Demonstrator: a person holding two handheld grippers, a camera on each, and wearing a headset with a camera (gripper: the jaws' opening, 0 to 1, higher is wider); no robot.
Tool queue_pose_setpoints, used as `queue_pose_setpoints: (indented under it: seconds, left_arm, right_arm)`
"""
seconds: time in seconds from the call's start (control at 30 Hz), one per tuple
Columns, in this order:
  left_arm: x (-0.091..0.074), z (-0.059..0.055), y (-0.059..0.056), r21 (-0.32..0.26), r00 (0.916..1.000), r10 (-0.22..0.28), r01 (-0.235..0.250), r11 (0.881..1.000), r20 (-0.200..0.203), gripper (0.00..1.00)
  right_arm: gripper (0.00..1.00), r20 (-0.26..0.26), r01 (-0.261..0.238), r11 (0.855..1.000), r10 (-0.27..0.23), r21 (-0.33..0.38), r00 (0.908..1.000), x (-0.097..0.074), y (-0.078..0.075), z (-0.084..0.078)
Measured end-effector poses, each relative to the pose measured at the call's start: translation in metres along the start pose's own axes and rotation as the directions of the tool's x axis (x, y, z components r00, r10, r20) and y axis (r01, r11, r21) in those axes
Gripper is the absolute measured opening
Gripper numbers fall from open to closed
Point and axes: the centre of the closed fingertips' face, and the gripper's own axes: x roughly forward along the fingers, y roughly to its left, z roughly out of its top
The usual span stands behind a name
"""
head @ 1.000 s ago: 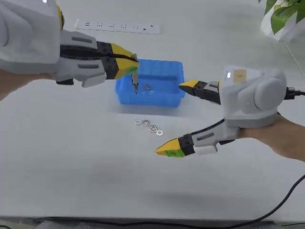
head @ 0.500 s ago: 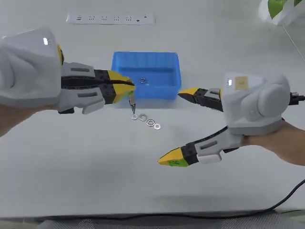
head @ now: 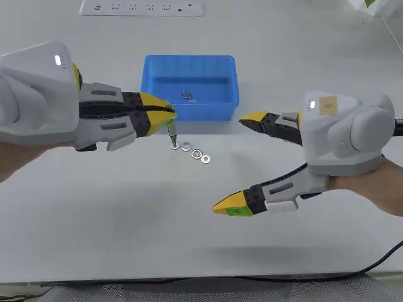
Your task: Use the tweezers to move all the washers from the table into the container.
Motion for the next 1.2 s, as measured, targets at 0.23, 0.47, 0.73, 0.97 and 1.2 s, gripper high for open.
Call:
queue_pose_setpoints:
  seconds: [0.23,0.47,0.73,0.97,1.2]
  left_arm:
    - [0.003,0.0,0.002,0.005,0.9999,-0.01,0.01,1.0,0.011,0.05]
    - [0.009,-0.009,0.001,0.0,0.9995,-0.03,0.03,1.0,-0.003,0.05]
    - [0.006,-0.014,0.001,0.0,0.9995,-0.029,0.029,1.0,-0.006,0.05]
    - [0.004,-0.016,-0.001,-0.019,0.9986,-0.05,0.05,0.999,-0.015,0.05]
    - [0.002,-0.018,-0.001,-0.039,0.9979,-0.059,0.058,0.998,-0.026,0.05]
  right_arm:
    - [0.97,-0.018,-0.007,1.0,0.007,0.026,0.9998,0.0,-0.001,-0.012]
    - [0.97,-0.014,0.003,0.999,-0.003,0.048,0.9999,-0.001,-0.005,-0.013]
    - [0.96,0.0,0.001,0.998,-0.001,0.065,1.0,0.003,-0.007,-0.011]
    - [0.96,-0.002,-0.033,0.998,0.033,0.06,0.9995,0.011,0.001,-0.011]
    - [0.93,0.009,-0.083,0.996,0.082,0.023,0.9966,0.026,0.004,0.004]
